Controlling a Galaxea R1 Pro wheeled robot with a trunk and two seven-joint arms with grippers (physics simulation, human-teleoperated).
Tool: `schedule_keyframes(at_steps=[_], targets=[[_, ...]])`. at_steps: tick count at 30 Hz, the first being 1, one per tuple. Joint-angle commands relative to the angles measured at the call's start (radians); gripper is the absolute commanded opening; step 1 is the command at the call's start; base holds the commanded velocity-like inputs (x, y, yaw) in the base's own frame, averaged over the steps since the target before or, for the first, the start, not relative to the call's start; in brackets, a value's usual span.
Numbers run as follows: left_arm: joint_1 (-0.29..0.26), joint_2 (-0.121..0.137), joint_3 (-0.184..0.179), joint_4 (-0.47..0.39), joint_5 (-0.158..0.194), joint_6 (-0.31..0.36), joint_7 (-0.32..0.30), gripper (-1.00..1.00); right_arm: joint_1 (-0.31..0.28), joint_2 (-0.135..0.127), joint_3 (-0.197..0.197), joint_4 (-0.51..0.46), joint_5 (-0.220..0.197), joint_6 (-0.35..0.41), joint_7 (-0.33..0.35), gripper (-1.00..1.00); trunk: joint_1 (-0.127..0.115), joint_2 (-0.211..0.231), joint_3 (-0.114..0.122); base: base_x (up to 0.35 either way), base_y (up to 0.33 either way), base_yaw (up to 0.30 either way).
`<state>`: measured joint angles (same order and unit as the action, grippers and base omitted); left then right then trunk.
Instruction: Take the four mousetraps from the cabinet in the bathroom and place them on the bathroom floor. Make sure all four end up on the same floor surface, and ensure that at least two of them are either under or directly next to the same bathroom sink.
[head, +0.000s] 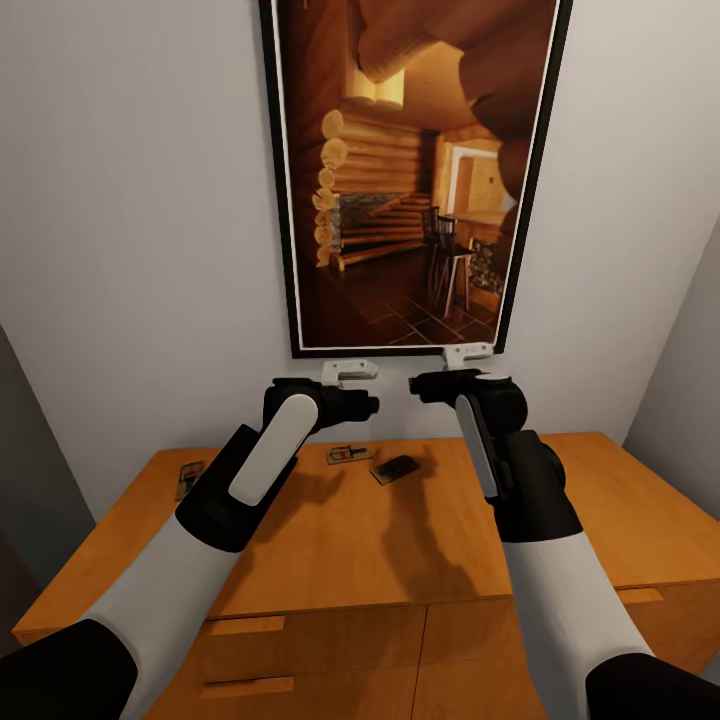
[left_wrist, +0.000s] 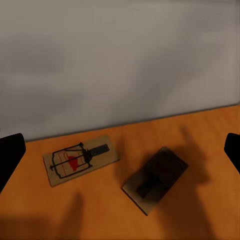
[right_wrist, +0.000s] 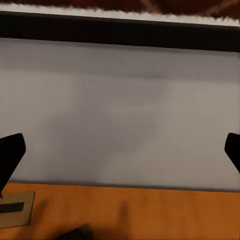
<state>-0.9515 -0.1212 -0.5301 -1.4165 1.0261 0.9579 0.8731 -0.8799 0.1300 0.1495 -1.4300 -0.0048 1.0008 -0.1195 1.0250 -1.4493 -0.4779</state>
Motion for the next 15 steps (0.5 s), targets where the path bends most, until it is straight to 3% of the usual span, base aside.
schedule_keyframes(at_steps=[1,10,15], targets=[[-0.001,0.0,-0.001,-0.001,0.009,0.002,0.01,1.0,-0.001,0.0,0.001,-0.001,-0.001,0.005,-0.005,1.0,0.0,-0.001,-0.001,0.0,0.0,0.0],[-0.001,0.001,-0.005,-0.001,0.009,0.0,0.01,1.0,0.003,-0.005,0.003,0.0,-0.019,0.001,-0.002,1.0,0.0,-0.001,-0.001,0.0,0.0,0.0],[-0.029,0.021,-0.033,0.027,0.037,0.026,-0.018,1.0,0.031,-0.017,-0.025,0.009,-0.002,0.0,0.002,1.0,0.0,-0.001,-0.001,0.0,0.0,0.0]])
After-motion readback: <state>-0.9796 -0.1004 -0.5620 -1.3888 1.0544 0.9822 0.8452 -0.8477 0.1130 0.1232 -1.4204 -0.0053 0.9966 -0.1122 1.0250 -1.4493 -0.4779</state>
